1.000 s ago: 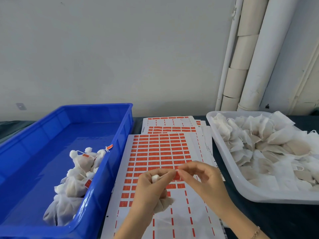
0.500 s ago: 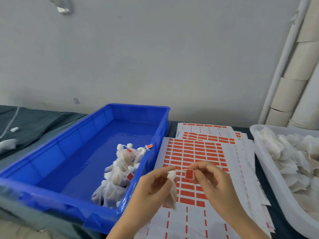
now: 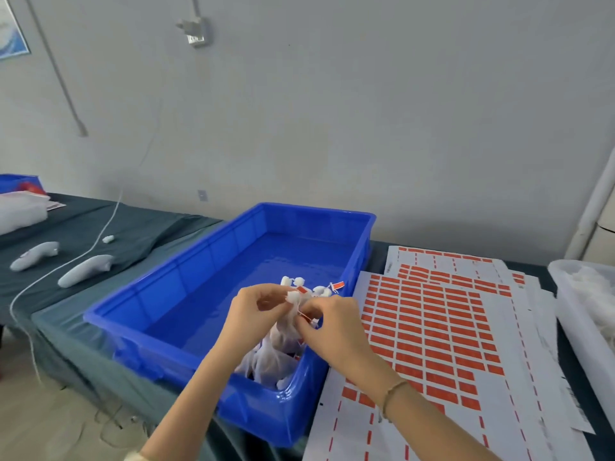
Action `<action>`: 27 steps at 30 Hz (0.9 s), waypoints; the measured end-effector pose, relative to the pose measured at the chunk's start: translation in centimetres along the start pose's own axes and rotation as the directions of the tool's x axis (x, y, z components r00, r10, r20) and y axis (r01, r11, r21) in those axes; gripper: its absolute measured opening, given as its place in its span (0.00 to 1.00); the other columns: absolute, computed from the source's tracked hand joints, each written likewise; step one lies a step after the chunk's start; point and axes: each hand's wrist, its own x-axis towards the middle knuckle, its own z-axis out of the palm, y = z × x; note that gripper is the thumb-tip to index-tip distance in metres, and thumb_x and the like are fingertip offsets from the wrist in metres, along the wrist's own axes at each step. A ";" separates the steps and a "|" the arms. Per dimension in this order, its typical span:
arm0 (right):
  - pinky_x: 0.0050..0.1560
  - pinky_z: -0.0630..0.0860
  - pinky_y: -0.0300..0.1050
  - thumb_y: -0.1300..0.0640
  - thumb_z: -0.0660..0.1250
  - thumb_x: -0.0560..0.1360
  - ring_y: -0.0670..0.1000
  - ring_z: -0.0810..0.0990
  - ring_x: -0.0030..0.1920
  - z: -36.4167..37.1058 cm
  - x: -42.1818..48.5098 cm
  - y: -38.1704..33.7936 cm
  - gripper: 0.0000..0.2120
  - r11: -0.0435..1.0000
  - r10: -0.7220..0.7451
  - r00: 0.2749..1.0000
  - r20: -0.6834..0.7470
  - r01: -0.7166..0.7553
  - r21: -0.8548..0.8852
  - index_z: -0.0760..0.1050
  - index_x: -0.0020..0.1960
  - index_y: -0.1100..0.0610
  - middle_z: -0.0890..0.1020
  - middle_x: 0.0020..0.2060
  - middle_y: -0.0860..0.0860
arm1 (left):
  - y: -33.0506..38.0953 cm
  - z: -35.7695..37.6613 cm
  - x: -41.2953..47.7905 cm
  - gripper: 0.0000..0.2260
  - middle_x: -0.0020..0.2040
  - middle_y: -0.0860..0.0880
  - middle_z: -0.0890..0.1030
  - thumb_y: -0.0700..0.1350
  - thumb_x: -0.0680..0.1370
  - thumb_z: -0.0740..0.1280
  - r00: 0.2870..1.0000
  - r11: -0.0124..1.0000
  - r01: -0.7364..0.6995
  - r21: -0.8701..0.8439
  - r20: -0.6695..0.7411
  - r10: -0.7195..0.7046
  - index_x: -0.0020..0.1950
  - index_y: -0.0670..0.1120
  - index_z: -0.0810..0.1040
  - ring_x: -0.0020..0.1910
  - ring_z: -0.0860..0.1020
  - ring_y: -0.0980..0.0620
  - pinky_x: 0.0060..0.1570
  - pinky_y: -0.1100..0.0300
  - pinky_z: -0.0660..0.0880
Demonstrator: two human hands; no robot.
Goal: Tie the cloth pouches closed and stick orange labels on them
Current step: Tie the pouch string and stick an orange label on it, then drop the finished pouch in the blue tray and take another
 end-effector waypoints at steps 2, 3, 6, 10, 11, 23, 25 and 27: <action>0.51 0.75 0.39 0.47 0.69 0.75 0.45 0.76 0.45 0.3 0.1 0.1 0.11 0.998 0.000 0.999 -0.038 -0.003 -0.065 0.82 0.54 0.49 0.83 0.48 0.45 | -0.4 0.4 0.7 0.06 0.44 0.53 0.84 0.40 0.73 0.72 1.000 0.992 0.026 0.127 -0.016 -0.024 0.45 0.51 0.83 0.47 0.82 0.56 0.46 0.65 0.76; 0.51 0.72 0.35 0.47 0.70 0.74 0.44 0.75 0.46 0.3 -0.2 0.0 0.12 0.999 0.004 0.997 -0.072 -0.008 -0.051 0.81 0.56 0.48 0.82 0.49 0.44 | -0.4 0.7 0.8 0.05 0.43 0.54 0.84 0.41 0.73 0.72 0.999 0.986 0.014 0.167 -0.032 -0.009 0.47 0.51 0.83 0.46 0.81 0.58 0.47 0.64 0.76; 0.46 0.66 0.24 0.47 0.69 0.74 0.40 0.72 0.49 -0.3 -2.0 0.4 0.15 0.999 0.039 0.991 -0.124 -0.039 0.006 0.74 0.60 0.43 0.77 0.52 0.39 | 0.4 2.1 0.1 0.03 0.41 0.58 0.83 0.47 0.74 0.72 0.986 0.987 -0.070 0.143 -0.140 0.090 0.46 0.54 0.82 0.41 0.79 0.61 0.41 0.68 0.75; 0.54 0.69 0.26 0.49 0.67 0.76 0.36 0.74 0.54 -3.8 -5.0 1.9 0.13 0.988 0.117 0.986 -0.122 -0.103 0.112 0.74 0.60 0.42 0.77 0.53 0.35 | 3.2 7.3 -1.8 0.08 0.42 0.58 0.82 0.44 0.75 0.71 0.972 0.981 -0.193 -0.016 -0.140 0.189 0.44 0.58 0.81 0.41 0.79 0.63 0.37 0.72 0.73; 0.52 0.70 0.25 0.49 0.68 0.76 0.34 0.75 0.53 -5.1 -5.7 2.4 0.12 0.983 0.153 0.977 -0.146 -0.135 0.125 0.74 0.59 0.41 0.77 0.51 0.32 | 4.0 9.1 -2.3 0.11 0.42 0.59 0.82 0.41 0.75 0.71 0.970 0.974 -0.224 -0.022 -0.100 0.220 0.45 0.58 0.80 0.42 0.79 0.64 0.39 0.74 0.73; 0.39 0.75 0.32 0.64 0.71 0.72 0.41 0.80 0.38 -26.7 -20.0 10.6 0.10 0.882 0.380 0.745 -0.549 -0.471 -0.029 0.82 0.44 0.49 0.83 0.36 0.40 | 14.4 30.9 -8.3 0.07 0.46 0.57 0.83 0.41 0.76 0.69 0.764 0.869 -0.325 -0.374 0.438 0.474 0.50 0.51 0.82 0.45 0.80 0.62 0.47 0.69 0.76; 0.40 0.74 0.29 0.62 0.71 0.73 0.39 0.79 0.39 -29.7 -21.9 12.7 0.08 0.816 0.420 0.707 -0.568 -0.569 -0.106 0.81 0.46 0.49 0.83 0.38 0.40 | 15.6 34.1 -8.8 0.07 0.47 0.55 0.83 0.40 0.76 0.68 0.697 0.868 -0.328 -0.374 0.524 0.489 0.51 0.47 0.83 0.45 0.80 0.61 0.49 0.68 0.76; 0.41 0.71 0.27 0.60 0.70 0.74 0.38 0.78 0.41 -32.3 -23.6 14.8 0.09 0.712 0.469 0.673 -0.572 -0.671 -0.206 0.80 0.51 0.48 0.83 0.45 0.40 | 16.6 37.1 -9.2 0.09 0.51 0.51 0.83 0.41 0.76 0.67 0.613 0.876 -0.364 -0.317 0.626 0.482 0.54 0.45 0.82 0.47 0.80 0.59 0.51 0.67 0.75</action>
